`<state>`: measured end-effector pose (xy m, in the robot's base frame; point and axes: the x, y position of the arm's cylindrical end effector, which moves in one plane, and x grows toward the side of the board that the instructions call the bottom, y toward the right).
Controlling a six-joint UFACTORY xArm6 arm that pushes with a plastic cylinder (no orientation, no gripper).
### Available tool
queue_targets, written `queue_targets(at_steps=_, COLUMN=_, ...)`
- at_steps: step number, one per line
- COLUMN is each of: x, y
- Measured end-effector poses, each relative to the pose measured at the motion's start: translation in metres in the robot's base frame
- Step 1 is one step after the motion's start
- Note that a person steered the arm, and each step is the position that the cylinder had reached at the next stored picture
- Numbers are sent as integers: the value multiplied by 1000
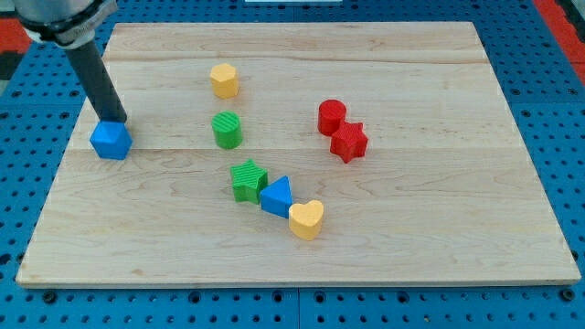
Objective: Place blue cube to parallel left of yellow heart
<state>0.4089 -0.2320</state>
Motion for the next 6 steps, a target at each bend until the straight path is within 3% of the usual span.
queue_targets(at_steps=2, x=49, y=-8)
queue_targets(at_steps=3, x=53, y=-61)
queue_targets(at_steps=6, x=89, y=74)
